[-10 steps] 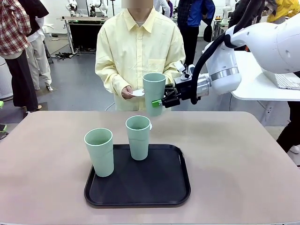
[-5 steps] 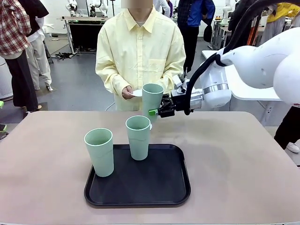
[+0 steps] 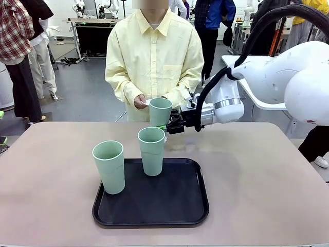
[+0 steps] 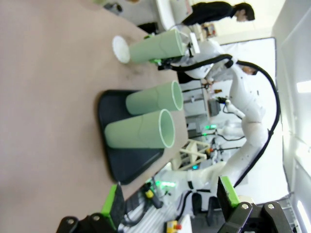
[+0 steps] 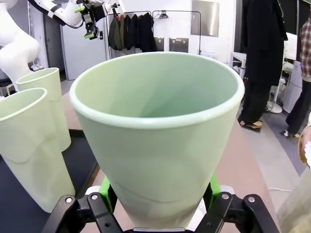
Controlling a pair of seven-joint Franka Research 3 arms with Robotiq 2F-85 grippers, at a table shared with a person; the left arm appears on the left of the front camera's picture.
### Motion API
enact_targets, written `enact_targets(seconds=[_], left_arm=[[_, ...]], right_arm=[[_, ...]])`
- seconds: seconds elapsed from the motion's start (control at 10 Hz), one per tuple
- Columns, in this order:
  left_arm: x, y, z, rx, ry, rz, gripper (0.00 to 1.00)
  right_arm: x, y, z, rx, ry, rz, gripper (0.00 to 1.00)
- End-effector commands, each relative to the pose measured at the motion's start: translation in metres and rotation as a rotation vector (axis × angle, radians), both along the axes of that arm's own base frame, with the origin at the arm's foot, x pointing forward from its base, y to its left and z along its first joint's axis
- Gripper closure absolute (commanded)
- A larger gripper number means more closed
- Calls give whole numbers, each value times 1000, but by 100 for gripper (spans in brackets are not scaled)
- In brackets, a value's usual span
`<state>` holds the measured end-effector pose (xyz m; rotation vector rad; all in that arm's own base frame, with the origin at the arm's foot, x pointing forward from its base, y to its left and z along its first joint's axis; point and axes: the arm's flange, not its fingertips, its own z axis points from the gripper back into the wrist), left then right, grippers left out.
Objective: Place coasters on the table and set cups on them.
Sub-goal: Pick up one Reusable plastic cup and place it on a coaster set by the human.
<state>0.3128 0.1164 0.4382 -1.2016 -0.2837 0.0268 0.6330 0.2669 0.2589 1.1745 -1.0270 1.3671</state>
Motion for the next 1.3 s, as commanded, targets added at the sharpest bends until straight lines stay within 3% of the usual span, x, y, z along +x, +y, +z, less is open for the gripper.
enact_targets(seconds=[0.0, 1.2], left_arm=[[0, 1, 1, -12, -12, 0, 0], [0, 1, 1, -12, -12, 0, 0]], right_arm=[[12, 11, 0, 2, 23, -33, 18], [19, 23, -9, -42, 55, -65, 18]])
